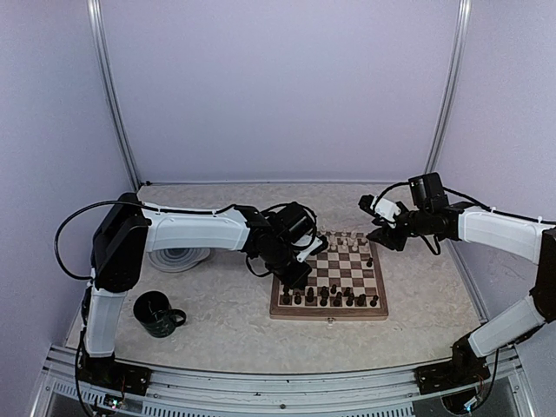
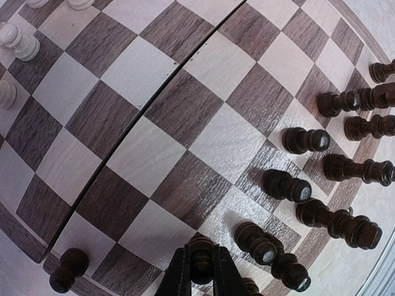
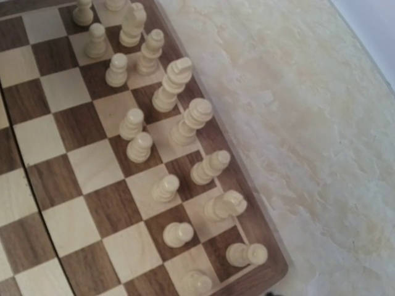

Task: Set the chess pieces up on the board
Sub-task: Move the pawn to g7.

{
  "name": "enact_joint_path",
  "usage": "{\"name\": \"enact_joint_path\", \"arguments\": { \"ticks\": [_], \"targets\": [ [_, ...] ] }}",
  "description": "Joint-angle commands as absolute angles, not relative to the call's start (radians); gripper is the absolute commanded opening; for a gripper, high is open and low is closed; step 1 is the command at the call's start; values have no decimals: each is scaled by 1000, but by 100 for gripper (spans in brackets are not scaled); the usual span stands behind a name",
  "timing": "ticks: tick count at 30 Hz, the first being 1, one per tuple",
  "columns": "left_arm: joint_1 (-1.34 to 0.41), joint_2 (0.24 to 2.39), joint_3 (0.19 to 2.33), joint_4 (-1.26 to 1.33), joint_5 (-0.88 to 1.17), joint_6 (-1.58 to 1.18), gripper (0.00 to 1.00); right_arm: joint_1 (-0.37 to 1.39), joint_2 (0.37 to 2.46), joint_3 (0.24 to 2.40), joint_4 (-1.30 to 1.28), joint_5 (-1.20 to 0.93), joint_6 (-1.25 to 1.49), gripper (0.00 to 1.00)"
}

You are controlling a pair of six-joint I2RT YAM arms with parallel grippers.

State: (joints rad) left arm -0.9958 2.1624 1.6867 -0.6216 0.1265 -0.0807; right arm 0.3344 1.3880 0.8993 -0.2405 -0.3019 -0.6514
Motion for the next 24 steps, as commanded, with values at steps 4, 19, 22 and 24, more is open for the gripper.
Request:
{"name": "enact_joint_path", "arguments": {
  "ticks": [4, 19, 22, 24],
  "targets": [
    [-1005, 2131, 1667, -684, 139, -71, 10, 344, 1394, 897, -241, -302, -653, 47],
    [-1006, 2119, 1676, -696, 158, -71, 13, 345, 1397, 902, -243, -302, -646, 47],
    [-1005, 2114, 1680, -701, 152, -71, 15, 345, 1399, 905, -245, -299, -643, 47],
    [-1005, 2107, 1680, -697, 148, -71, 17, 345, 1400, 904, -246, -301, -643, 47]
  ]
}}
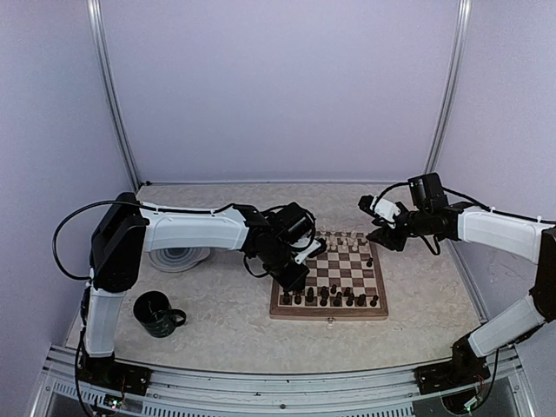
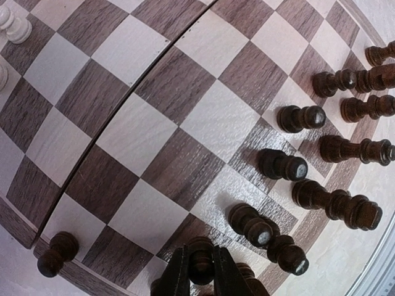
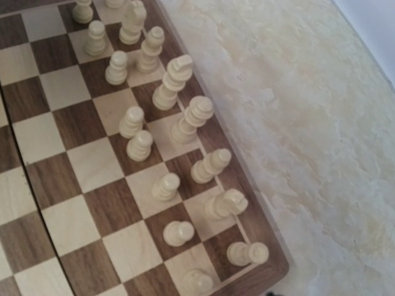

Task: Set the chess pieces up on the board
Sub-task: Move the pawn to g7.

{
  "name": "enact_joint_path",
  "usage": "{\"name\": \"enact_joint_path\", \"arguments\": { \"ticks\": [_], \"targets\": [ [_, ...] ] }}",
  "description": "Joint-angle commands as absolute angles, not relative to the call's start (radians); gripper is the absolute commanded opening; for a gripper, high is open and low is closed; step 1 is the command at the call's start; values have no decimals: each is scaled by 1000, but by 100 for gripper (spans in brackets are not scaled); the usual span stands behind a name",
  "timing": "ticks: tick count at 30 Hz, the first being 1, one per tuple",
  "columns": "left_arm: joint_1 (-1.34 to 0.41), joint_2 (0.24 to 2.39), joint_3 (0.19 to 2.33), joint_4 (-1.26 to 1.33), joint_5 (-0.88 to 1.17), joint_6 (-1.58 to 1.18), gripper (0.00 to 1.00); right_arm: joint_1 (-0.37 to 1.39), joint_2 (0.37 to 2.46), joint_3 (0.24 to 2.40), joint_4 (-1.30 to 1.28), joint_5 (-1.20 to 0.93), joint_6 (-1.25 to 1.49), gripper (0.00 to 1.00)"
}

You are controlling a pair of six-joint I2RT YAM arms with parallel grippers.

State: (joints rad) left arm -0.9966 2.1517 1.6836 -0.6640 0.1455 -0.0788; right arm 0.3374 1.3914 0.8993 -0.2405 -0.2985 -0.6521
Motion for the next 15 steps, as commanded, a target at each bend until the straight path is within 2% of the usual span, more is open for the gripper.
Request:
{"name": "enact_joint_path", "arguments": {
  "ticks": [1, 15],
  "targets": [
    [-1005, 2105, 1681, -695, 143, -71, 18, 345, 1399, 905, -246, -299, -642, 47],
    [-976, 2064, 1742, -634, 120, -56, 30, 345, 1406, 905, -253, -293, -641, 47]
  ]
}}
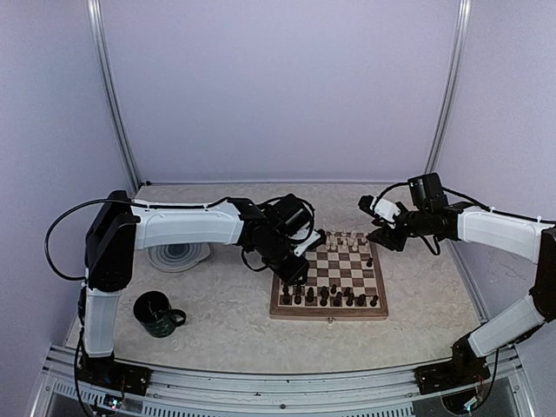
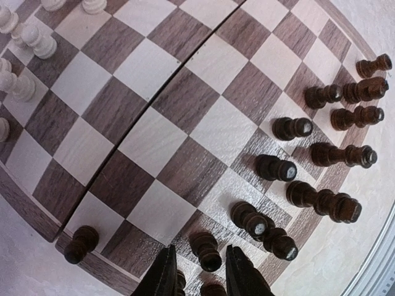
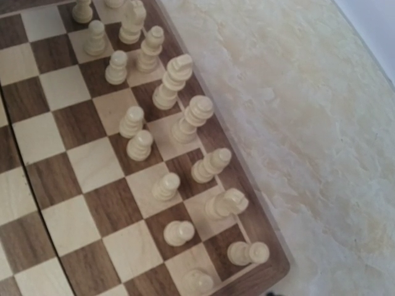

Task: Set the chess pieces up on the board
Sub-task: Move the pawn to g7, then pick up the pawn from the chessboard.

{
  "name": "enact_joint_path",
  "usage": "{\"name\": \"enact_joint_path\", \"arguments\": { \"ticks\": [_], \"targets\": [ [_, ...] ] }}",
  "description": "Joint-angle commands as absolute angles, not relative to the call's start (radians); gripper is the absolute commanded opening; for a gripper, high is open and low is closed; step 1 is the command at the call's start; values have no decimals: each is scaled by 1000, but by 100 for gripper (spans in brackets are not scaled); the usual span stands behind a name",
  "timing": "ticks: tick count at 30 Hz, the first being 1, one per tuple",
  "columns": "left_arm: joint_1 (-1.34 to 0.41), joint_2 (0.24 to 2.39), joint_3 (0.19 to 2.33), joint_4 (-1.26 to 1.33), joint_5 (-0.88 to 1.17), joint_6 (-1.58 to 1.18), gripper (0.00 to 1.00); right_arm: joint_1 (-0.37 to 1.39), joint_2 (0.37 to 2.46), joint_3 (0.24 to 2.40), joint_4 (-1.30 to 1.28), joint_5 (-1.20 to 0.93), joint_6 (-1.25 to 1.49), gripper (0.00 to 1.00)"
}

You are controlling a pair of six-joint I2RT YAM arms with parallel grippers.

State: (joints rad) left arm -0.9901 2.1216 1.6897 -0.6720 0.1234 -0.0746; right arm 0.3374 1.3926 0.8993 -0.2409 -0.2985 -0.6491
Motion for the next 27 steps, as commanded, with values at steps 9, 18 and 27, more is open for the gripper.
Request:
{"name": "enact_joint_path", "arguments": {
  "ticks": [9, 18, 27],
  "targets": [
    [-877, 1962, 1755, -511, 24, -37, 37, 284, 1545, 1004, -469, -514, -630, 41],
    [-795, 1838, 1541, -333, -28, -82, 40, 282, 1648, 1048, -497, -477, -587, 39],
    [-793, 1844, 1532, -341, -12, -76, 40, 282, 1684, 1048, -502, -422, -580, 34]
  ]
}}
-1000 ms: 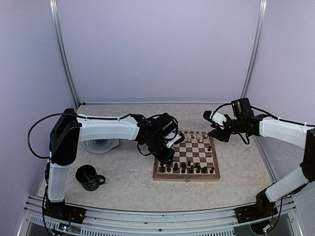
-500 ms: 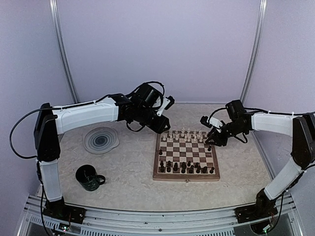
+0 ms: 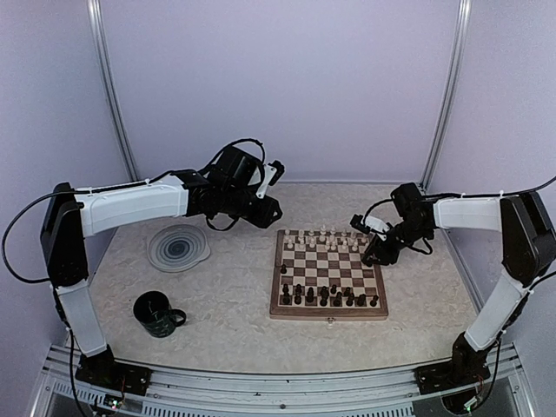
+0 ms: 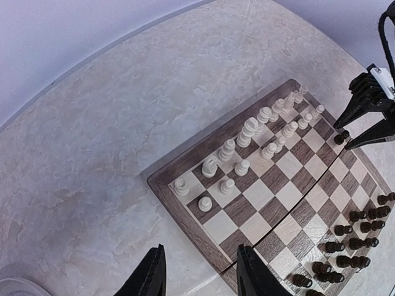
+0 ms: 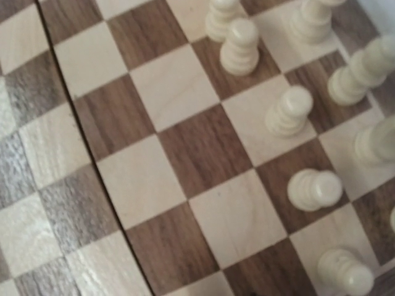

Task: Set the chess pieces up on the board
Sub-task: Pick up the pawn from the chessboard.

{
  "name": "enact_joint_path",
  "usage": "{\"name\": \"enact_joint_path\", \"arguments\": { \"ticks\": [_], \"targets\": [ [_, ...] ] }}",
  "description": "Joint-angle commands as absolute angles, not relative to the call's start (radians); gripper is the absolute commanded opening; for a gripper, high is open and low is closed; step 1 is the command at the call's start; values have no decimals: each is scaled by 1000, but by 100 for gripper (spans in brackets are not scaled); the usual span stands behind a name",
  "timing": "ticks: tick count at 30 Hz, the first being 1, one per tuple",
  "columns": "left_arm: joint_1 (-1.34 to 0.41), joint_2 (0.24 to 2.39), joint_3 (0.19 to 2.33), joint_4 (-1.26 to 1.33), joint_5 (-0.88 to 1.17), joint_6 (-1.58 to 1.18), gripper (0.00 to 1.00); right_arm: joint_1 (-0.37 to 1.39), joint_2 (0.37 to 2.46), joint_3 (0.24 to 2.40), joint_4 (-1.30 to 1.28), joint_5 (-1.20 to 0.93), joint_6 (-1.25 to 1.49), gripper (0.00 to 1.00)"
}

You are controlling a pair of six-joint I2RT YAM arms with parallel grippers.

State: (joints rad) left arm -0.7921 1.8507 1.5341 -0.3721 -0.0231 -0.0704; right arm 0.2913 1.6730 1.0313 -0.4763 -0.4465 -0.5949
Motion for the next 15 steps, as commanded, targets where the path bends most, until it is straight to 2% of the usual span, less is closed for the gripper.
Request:
{"name": "enact_joint_path", "arguments": {
  "ticks": [1, 6, 12, 15],
  "targets": [
    [-793, 1846, 1531, -341, -12, -76, 40, 282, 1684, 1045, -500, -414, -579, 34],
    [-790, 1855, 1537, -345, -8, -75, 41, 274, 1675, 1031, -493, -393, -578, 30],
    [-786, 1862, 1540, -349, -6, -78, 41, 264, 1678, 1031, -501, -394, -580, 17],
    [-783, 1864, 1542, -352, -6, -78, 41, 261, 1675, 1031, -505, -402, -581, 14]
  ]
}}
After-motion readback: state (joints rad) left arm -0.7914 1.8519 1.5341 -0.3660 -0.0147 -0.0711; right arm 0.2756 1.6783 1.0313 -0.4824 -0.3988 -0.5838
